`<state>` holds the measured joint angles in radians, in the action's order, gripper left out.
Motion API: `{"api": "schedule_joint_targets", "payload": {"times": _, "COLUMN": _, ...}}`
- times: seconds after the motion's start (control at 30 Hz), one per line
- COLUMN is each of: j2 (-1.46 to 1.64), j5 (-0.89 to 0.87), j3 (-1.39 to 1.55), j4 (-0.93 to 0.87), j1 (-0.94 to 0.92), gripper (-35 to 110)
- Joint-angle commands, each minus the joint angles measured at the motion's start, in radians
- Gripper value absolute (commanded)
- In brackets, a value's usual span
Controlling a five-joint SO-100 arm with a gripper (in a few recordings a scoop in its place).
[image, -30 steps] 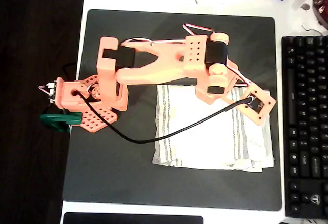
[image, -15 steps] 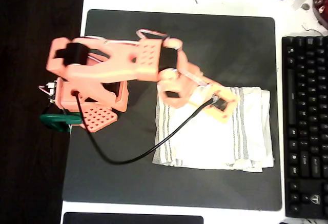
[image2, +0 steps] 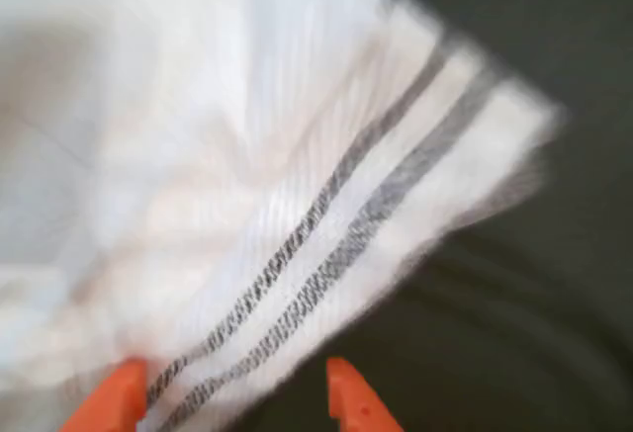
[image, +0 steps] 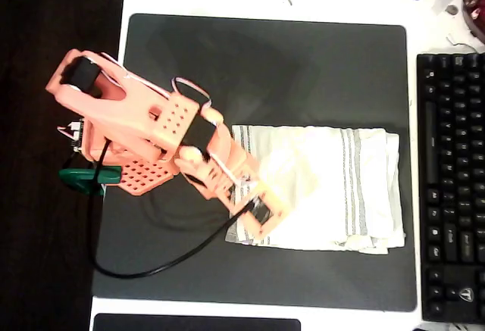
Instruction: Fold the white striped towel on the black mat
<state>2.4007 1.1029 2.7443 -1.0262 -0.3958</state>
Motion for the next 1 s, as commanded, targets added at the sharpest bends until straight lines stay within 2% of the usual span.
{"api": "schedule_joint_targets", "payload": {"times": 0.0, "j2": -0.071, "j5": -0.049, "j3": 0.055, "j4": 0.104, "j1": 0.014, "gripper": 23}}
{"api": "schedule_joint_targets", "payload": {"times": 0.1, "j2": -0.129, "j5": -0.078, "j3": 0.08, "j4": 0.178, "j1": 0.037, "gripper": 17}}
{"api": "schedule_joint_targets", "payload": {"times": 0.2, "j2": -0.143, "j5": -0.091, "j3": 0.064, "j4": 0.193, "j1": 0.034, "gripper": 0}}
{"api": "schedule_joint_targets", "payload": {"times": 0.27, "j2": -0.129, "j5": -0.078, "j3": 0.015, "j4": 0.147, "j1": 0.025, "gripper": 0}}
{"api": "schedule_joint_targets", "payload": {"times": 0.37, "j2": -0.084, "j5": -0.069, "j3": -0.167, "j4": -0.058, "j1": 0.034, "gripper": 0}}
{"api": "schedule_joint_targets", "payload": {"times": 0.5, "j2": -0.023, "j5": -0.046, "j3": -0.486, "j4": -0.443, "j1": 0.057, "gripper": 0}}
{"api": "schedule_joint_targets", "payload": {"times": 0.67, "j2": -0.032, "j5": 0.009, "j3": -0.733, "j4": -0.772, "j1": 0.0, "gripper": 0}}
{"api": "schedule_joint_targets", "payload": {"times": 0.87, "j2": 0.0, "j5": 0.215, "j3": -0.764, "j4": -0.781, "j1": -0.21, "gripper": 0}}
{"api": "schedule_joint_targets", "payload": {"times": 0.97, "j2": -0.08, "j5": 0.213, "j3": -0.776, "j4": -0.752, "j1": -0.158, "gripper": 0}}
